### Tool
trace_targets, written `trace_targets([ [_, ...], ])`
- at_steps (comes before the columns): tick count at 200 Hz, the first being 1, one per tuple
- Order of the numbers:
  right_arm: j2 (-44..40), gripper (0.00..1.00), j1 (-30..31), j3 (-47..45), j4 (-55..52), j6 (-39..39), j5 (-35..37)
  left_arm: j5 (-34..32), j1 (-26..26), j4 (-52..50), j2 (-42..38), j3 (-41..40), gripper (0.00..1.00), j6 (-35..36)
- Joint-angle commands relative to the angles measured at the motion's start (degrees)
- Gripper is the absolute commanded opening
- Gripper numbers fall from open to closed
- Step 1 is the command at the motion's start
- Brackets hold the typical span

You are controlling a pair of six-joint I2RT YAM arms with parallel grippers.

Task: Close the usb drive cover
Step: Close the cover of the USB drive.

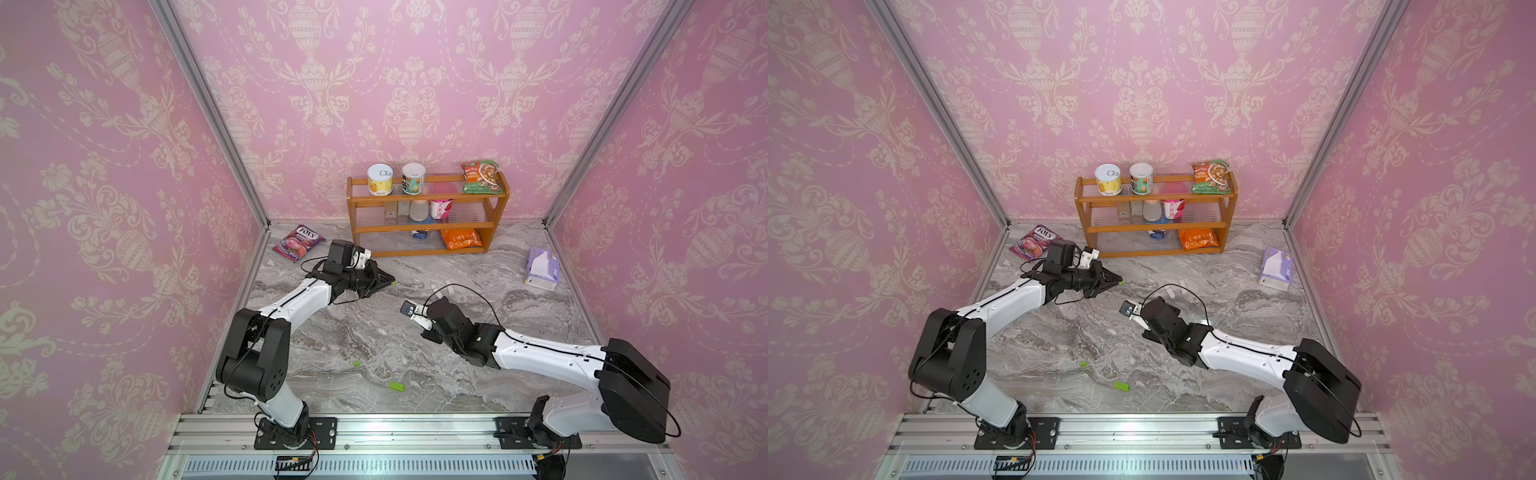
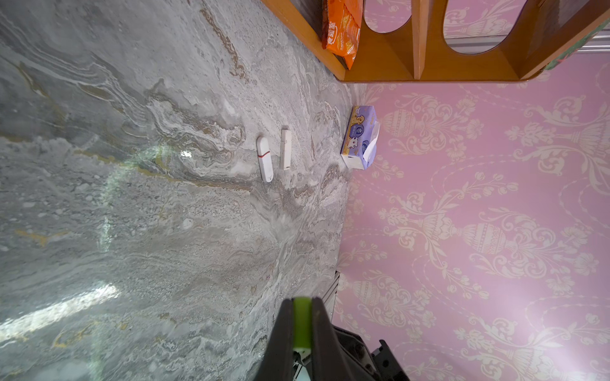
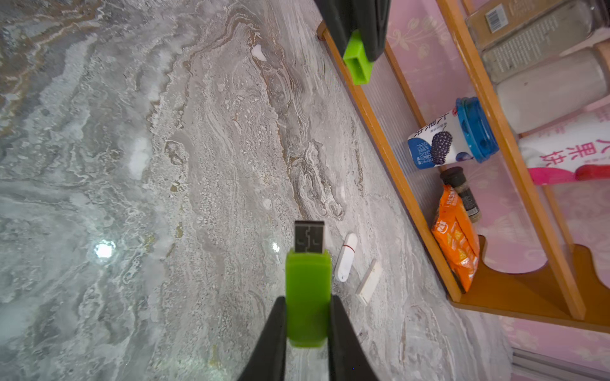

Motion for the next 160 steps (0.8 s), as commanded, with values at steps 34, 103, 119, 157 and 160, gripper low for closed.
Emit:
trace_targets([
  [34, 2.2, 0.0, -6.4, 10.9, -9.6, 8.4, -16.2, -10.1, -2.8, -4.6, -6.6, -1.1, 0.0, 12.3],
  [103, 5.2, 0.0, -8.3, 17.2, -17.9, 17.5, -27.5, -21.6, -4.9, 6.7, -16.9, -10.4, 0.0, 15.5],
  [119, 4.9, 0.0, -8.3, 16.3, -15.6, 18.3, -28.4, -21.3, -4.9, 8.6, -17.9, -10.7, 0.0, 12.9],
  [157, 4.2, 0.0, -8.3, 15.2, -12.2, 19.5, -29.6, -18.2, -4.9, 7.6, -17.1, -8.6, 0.0, 9.9],
  [160, 4.3, 0.0, -8.3, 15.4, -12.0, 19.6, -30.0, -17.7, -4.9, 8.0, -17.0, -8.6, 0.0, 9.6],
])
